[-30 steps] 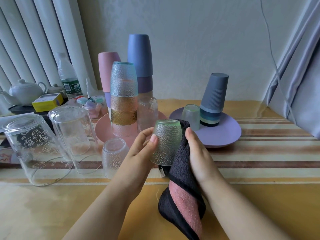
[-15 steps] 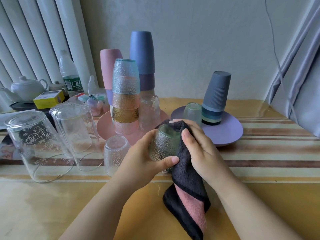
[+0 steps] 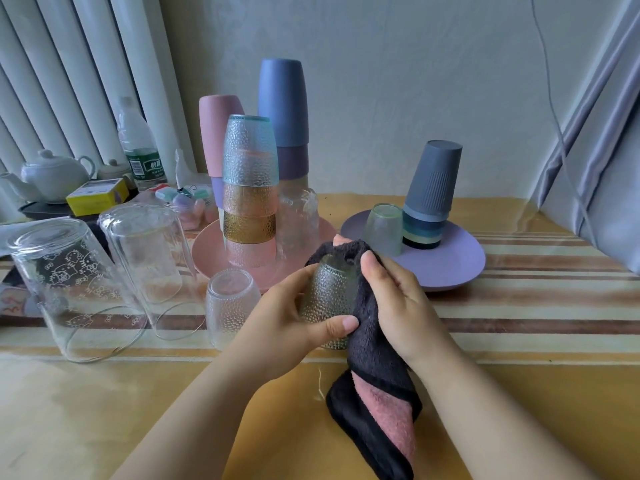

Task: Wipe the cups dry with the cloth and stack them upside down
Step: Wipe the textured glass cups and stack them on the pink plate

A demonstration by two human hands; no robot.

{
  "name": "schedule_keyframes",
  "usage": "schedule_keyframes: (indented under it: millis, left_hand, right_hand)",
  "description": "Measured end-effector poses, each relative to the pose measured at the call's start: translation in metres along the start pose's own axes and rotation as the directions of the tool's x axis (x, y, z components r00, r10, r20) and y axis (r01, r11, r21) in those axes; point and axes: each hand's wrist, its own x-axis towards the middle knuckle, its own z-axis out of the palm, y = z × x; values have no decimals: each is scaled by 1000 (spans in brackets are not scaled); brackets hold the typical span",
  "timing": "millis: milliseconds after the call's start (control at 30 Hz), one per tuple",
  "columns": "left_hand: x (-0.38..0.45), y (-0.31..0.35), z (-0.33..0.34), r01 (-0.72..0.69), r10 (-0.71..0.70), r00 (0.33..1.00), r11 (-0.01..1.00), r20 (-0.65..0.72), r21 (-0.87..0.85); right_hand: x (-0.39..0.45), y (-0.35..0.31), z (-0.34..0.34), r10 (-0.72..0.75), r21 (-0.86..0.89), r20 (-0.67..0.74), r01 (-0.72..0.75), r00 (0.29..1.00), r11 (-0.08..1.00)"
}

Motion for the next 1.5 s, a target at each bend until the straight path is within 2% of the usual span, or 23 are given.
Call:
schedule_keyframes:
  millis: [100,233,367,500,667,867,933,1000,1100,1267,1333,1400,1500]
  left_hand:
    - [-1,5,-2,-16,12,999,994,-42,-105]
    - [0,5,-8,-34,-14,991,936,-136,-351]
    - [0,1,-6,-17,-54,987,900,-150,-436]
    - [1,1,-4,-12,-38,976,974,-215,-227]
    - [-3,11,5,-108,31,955,964,-296,-244]
    - [-3,3,9,2,-27,987,988,-156,-153]
    - [-1,-1,10,37,-51,993,992,-109,-124]
    - [-2,1,10,37,-51,995,984,-80,-173]
    - [-2,5,8,10,-36,992,977,-119,-213]
    - [-4,11,6,-31,-11,983,973,-181,-230]
    - [-6,14,6,-59,21,974,986,-227,-159]
    - [-7,19,4,-102,94,945,995,-314,-10]
    - [-10,29,-7,-206,351,820,918,-452,339]
  right_hand:
    - [-1,-1,-1,81,91,-48,-77,996,993]
    - [-2,1,5,116,45,-14,-115,993,992]
    - [-3,4,6,105,29,-44,-104,993,994]
    - [-2,8,6,43,31,-79,-41,996,999]
    - [-2,5,7,-12,-9,-141,11,990,1000]
    - [-4,3,13,-71,-25,-53,70,996,997]
    - [-3,4,12,-61,5,-56,61,997,998]
    - [-2,5,11,-38,11,-43,38,998,999]
    - [-2,9,9,26,1,-41,-26,999,1000]
    - [1,11,2,110,-38,-116,-115,987,993]
    - [2,11,0,124,-84,-121,-134,985,987]
    - [4,15,-3,132,-141,-103,-146,986,979]
    - [4,20,-4,132,-253,-122,-159,984,954]
